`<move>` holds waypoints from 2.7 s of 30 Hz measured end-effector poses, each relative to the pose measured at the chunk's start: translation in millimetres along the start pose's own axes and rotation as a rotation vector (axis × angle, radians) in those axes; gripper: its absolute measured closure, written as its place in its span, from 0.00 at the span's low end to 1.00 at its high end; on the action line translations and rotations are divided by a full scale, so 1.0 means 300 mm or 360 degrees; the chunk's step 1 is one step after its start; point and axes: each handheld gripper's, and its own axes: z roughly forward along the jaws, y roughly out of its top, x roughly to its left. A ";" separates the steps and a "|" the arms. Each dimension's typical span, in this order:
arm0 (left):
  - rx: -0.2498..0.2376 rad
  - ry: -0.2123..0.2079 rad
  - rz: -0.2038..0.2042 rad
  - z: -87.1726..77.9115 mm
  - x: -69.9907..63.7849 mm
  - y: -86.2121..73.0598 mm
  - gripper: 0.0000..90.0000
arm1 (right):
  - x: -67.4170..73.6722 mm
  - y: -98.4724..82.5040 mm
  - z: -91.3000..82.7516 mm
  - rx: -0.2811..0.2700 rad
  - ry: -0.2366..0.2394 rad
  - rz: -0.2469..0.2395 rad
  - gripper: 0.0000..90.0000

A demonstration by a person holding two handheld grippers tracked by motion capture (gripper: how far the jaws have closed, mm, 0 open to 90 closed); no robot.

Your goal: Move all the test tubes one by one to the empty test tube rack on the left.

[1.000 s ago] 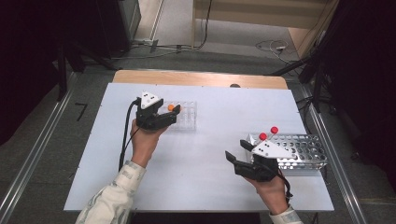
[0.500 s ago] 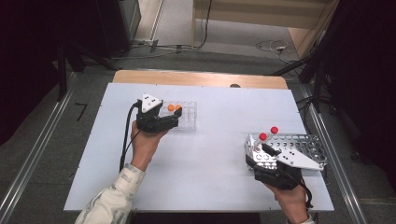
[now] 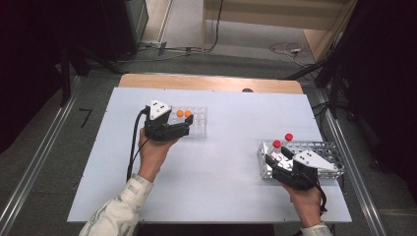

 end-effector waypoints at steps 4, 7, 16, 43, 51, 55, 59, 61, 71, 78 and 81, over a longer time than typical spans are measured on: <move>0.0002 -0.0003 0.0003 0.001 -0.002 0.000 0.22 | -0.018 -0.001 0.025 0.0016 -0.0016 0.0022 0.42; 0.0006 -0.0010 0.0002 0.001 -0.006 0.000 0.22 | -0.024 -0.006 0.043 0.0049 -0.0027 0.0028 0.46; 0.0016 -0.0025 0.0005 0.010 -0.014 -0.002 0.22 | -0.029 -0.010 0.074 0.0065 -0.0070 0.0020 0.63; 0.0021 -0.0028 0.0011 0.009 -0.019 -0.002 0.23 | -0.036 0.084 0.005 -0.0059 -0.0060 0.0003 0.79; 0.0025 -0.0037 0.0020 0.011 -0.026 -0.001 0.23 | -0.027 0.128 -0.058 -0.0137 -0.0027 -0.0001 0.79; 0.0026 -0.0044 0.0024 0.011 -0.035 -0.002 0.23 | -0.005 0.136 -0.061 -0.0141 0.0013 -0.0028 0.79; 0.0021 -0.0050 0.0026 0.011 -0.039 -0.001 0.23 | 0.031 0.144 -0.047 -0.0131 0.0060 -0.0061 0.79; 0.0023 -0.0055 0.0028 0.010 -0.042 -0.001 0.23 | 0.050 0.148 -0.036 -0.0123 0.0084 -0.0072 0.79; 0.0013 -0.0106 0.0046 0.002 -0.075 -0.006 0.23 | 0.138 0.150 0.051 -0.0064 0.0182 -0.0131 0.79; -0.0004 -0.0145 0.0052 -0.004 -0.101 -0.006 0.23 | 0.176 0.154 0.104 -0.0037 0.0213 -0.0143 0.79; 0.0000 -0.0162 0.0067 -0.005 -0.112 -0.007 0.23 | 0.191 0.155 0.125 -0.0022 0.0226 -0.0149 0.79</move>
